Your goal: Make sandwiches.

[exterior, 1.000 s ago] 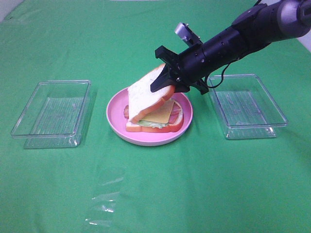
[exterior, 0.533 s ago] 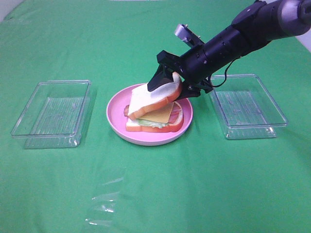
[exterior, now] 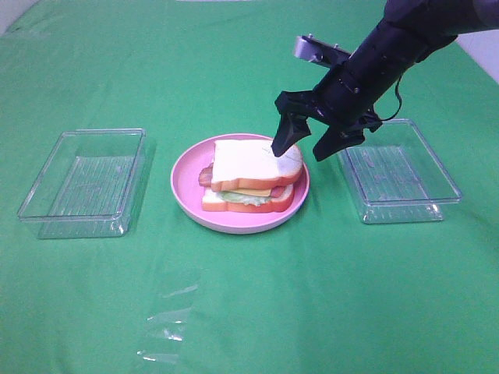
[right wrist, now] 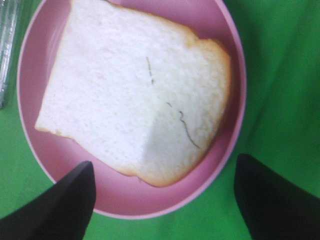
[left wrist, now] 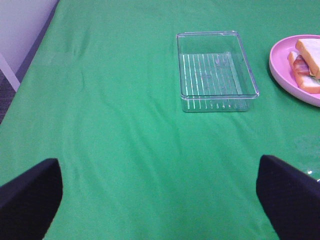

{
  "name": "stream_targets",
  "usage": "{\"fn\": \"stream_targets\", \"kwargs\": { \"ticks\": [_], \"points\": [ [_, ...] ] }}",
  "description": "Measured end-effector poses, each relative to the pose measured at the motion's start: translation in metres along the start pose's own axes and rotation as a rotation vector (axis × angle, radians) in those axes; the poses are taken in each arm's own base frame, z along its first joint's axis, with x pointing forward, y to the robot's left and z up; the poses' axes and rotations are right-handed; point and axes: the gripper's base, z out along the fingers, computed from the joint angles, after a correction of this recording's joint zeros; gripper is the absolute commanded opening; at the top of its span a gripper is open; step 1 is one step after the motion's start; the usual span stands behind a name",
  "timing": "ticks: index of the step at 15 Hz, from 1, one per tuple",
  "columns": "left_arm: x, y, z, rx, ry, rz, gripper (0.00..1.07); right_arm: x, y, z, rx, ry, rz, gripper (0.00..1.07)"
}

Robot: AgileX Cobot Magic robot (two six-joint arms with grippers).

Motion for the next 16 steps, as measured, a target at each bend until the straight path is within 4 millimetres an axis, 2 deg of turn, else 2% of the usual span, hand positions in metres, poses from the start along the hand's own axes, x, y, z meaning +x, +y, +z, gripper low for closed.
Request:
{"fn": "stream_targets", "kwargs": {
  "ticks": [2,3,5,9,11,13,15,16],
  "points": [
    [0.0,0.0,0.0,0.0,0.0,0.0,0.98,0.002,0.002,-0.014,0.043,0.003,-0.014,0.76],
    [0.0,0.0,0.0,0.0,0.0,0.0,0.98,0.002,0.005,-0.025,0.061,-0.017,0.046,0.88],
    [0.0,0.0,0.0,0.0,0.0,0.0,0.98,0.002,0.006,-0.043,0.123,-0.042,0.106,0.99],
    [0.0,0.0,0.0,0.0,0.0,0.0,0.98,0.012,0.007,-0.08,0.281,-0.049,0.128,0.99],
    [0.0,0.0,0.0,0.0,0.0,0.0,0.98,0.019,0.002,-0.09,0.369,-0.001,0.093,0.99],
    [0.0,0.0,0.0,0.0,0.0,0.0,0.98,0.022,-0.008,-0.095,0.422,0.027,0.111,0.99],
    [0.0,0.0,0.0,0.0,0.0,0.0,0.98,0.029,-0.036,-0.108,0.456,0.047,0.209,0.99],
    [0.0,0.0,0.0,0.0,0.0,0.0,0.98,0.039,-0.056,-0.12,0.479,0.104,0.283,0.98]
  ]
}}
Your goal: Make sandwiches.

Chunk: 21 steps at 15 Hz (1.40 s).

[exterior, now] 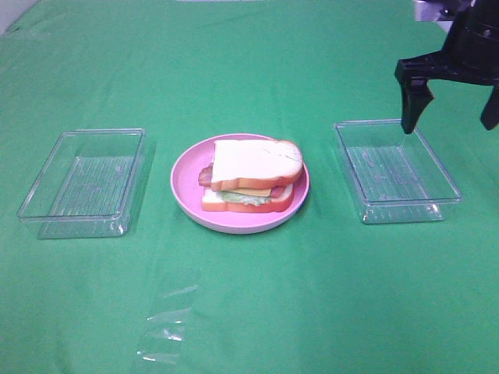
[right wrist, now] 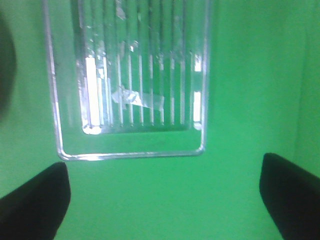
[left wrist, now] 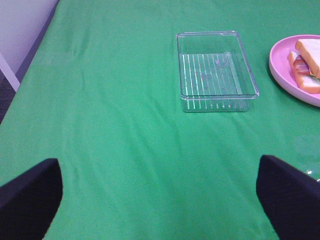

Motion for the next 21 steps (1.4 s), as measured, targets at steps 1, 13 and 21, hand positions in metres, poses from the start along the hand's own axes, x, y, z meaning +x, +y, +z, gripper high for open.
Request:
{"fn": "stream_targets", "kwargs": {
  "ticks": [1,13,21],
  "points": [
    [0.0,0.0,0.0,0.0,0.0,0.0,0.98,0.004,-0.003,-0.004,0.006,0.02,0.008,0.98],
    [0.0,0.0,0.0,0.0,-0.001,0.0,0.98,0.238,-0.02,-0.054,-0.032,-0.253,0.03,0.98],
    [0.0,0.0,0.0,0.0,-0.001,0.0,0.98,0.351,-0.028,-0.032,-0.052,-0.659,0.007,0.98]
  ]
}}
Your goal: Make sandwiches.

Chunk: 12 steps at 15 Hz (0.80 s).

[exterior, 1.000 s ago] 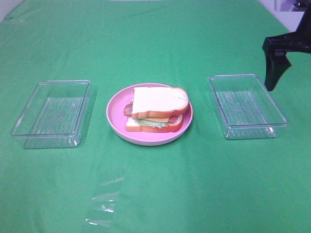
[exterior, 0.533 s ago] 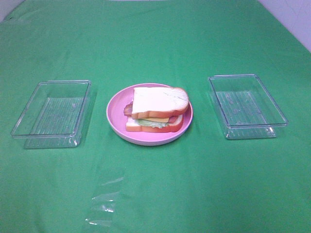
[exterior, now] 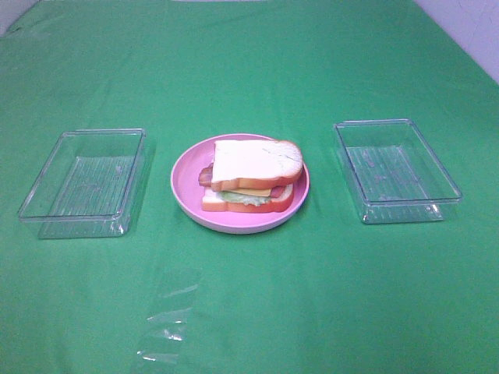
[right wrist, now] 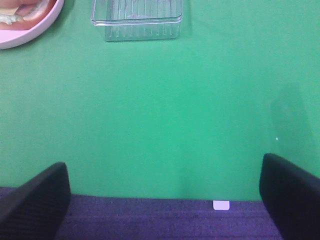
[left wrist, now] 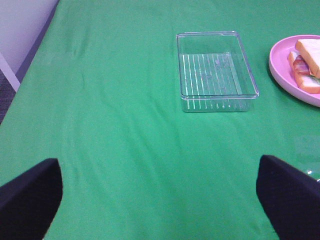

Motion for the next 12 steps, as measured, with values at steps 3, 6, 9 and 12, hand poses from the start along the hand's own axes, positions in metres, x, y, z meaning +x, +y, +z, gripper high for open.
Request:
{"fn": "stream_targets", "kwargs": {
  "ticks": [3,6,9,12],
  "points": [
    [0.0,0.0,0.0,0.0,0.0,0.0,0.98,0.023,-0.002,-0.009,-0.007,-0.154,0.001,0.98],
    [0.0,0.0,0.0,0.0,0.0,0.0,0.98,0.027,-0.002,-0.012,-0.009,-0.191,0.003,0.98],
    [0.0,0.0,0.0,0.0,0.0,0.0,0.98,0.027,-0.002,-0.012,-0.01,-0.19,0.003,0.98],
    [0.0,0.0,0.0,0.0,0.0,0.0,0.98,0.027,-0.002,-0.012,-0.01,-0.19,0.003,0.98]
  ]
}}
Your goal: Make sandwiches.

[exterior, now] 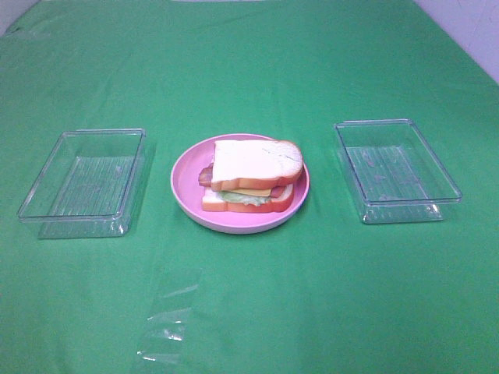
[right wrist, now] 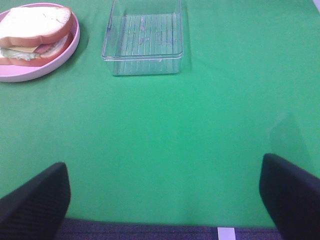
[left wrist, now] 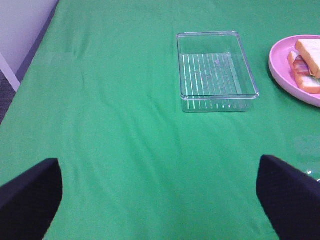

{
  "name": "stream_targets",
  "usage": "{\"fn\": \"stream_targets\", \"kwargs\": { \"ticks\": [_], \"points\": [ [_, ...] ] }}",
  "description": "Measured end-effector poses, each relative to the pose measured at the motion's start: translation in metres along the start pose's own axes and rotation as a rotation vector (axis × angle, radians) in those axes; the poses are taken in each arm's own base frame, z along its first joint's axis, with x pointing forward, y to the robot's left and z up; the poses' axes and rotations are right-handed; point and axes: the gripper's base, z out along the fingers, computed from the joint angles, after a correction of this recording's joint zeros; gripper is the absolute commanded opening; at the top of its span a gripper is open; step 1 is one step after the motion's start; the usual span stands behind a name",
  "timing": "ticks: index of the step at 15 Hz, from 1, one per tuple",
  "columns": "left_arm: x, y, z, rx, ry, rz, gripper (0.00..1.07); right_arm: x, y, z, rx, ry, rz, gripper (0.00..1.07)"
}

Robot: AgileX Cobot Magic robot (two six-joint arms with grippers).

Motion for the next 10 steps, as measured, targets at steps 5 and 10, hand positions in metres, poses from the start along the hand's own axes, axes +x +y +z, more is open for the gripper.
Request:
{"fn": "stream_targets", "kwargs": {
  "ticks": [5,10],
  "points": [
    [0.0,0.0,0.0,0.0,0.0,0.0,0.98,0.0,0.0,0.0,0.0,0.0,0.0,0.98],
    [0.0,0.0,0.0,0.0,0.0,0.0,0.98,0.0,0.0,0.0,0.0,0.0,0.0,0.98]
  ]
}}
